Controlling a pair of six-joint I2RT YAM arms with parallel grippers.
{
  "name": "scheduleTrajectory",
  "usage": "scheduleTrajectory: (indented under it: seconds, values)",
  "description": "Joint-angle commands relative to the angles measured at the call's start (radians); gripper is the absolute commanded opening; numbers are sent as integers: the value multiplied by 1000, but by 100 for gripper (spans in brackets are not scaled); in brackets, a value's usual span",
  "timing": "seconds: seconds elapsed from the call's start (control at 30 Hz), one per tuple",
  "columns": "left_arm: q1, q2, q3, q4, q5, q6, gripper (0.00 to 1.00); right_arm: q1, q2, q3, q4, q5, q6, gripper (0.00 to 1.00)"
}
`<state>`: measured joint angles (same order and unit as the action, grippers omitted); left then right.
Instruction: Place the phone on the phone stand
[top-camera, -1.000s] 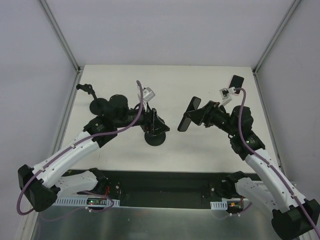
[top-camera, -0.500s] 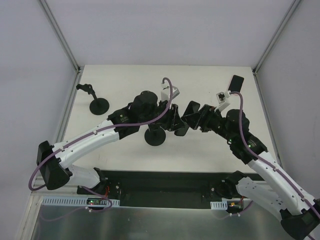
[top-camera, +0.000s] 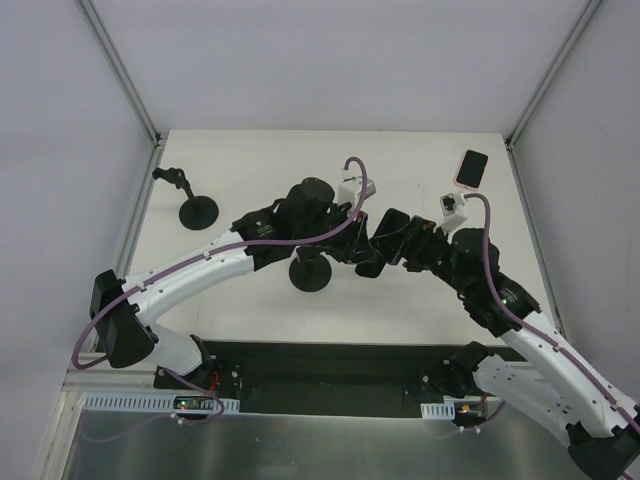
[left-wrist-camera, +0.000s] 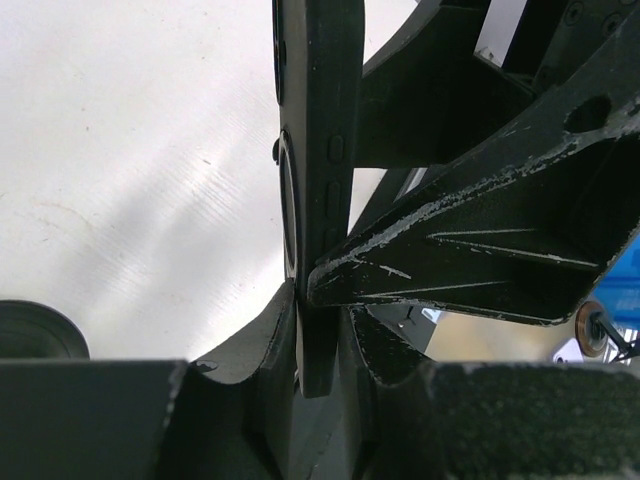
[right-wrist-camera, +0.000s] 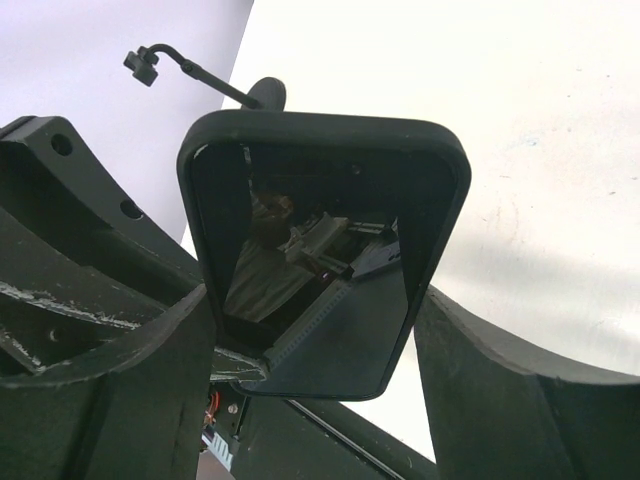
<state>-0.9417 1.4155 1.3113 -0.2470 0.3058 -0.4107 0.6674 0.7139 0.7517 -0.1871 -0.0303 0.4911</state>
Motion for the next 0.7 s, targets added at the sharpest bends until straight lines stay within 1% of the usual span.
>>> scheduleTrajectory:
  seconds: [0.0, 0.03, 0.07, 0.1, 0.17, 0.2, 0.27, 0.3, 0.33, 0.37, 0.4, 0.47, 0.6, 0.67]
  values:
    - [15, 45, 55, -18, 33, -11, 0, 21, -39, 74, 69, -40, -26, 14]
    - [15, 48, 57, -17, 27, -11, 0, 24, -42, 74, 72, -46, -25, 16]
    - [15, 45, 57, -18, 12, -13, 0, 24, -41, 81, 72, -51, -26, 22]
    - [15, 42, 57, -20, -2, -14, 0, 24, -42, 86, 69, -54, -31, 38]
    - [15, 22, 60, -20, -34, -13, 0, 23, -45, 95, 46, -56, -51, 55]
    - [17, 13, 60, -18, -40, -11, 0, 24, -47, 98, 37, -54, -62, 70]
    - [17, -15, 63, -15, -54, -8, 0, 24, -59, 92, 23, -65, -88, 86]
    - [17, -24, 65, -12, -53, -5, 0, 24, -63, 77, 31, -78, -117, 96]
    - [17, -30, 66, -9, -40, -2, 0, 23, -68, 72, 41, -106, -129, 99]
    - [17, -39, 68, -8, -28, -4, 0, 21, -71, 67, 49, -123, -141, 99]
    - [17, -44, 68, -5, -17, -2, 0, 21, -71, 61, 57, -144, -158, 97]
    - [17, -56, 65, 5, 10, -7, 0, 21, -73, 61, 74, -174, -163, 97]
    - [17, -76, 48, 25, 3, -33, 0, 12, -68, 61, 60, -129, -114, 97]
    - [20, -104, 37, 38, -4, -43, 0, 6, -91, 34, 66, -100, -94, 97]
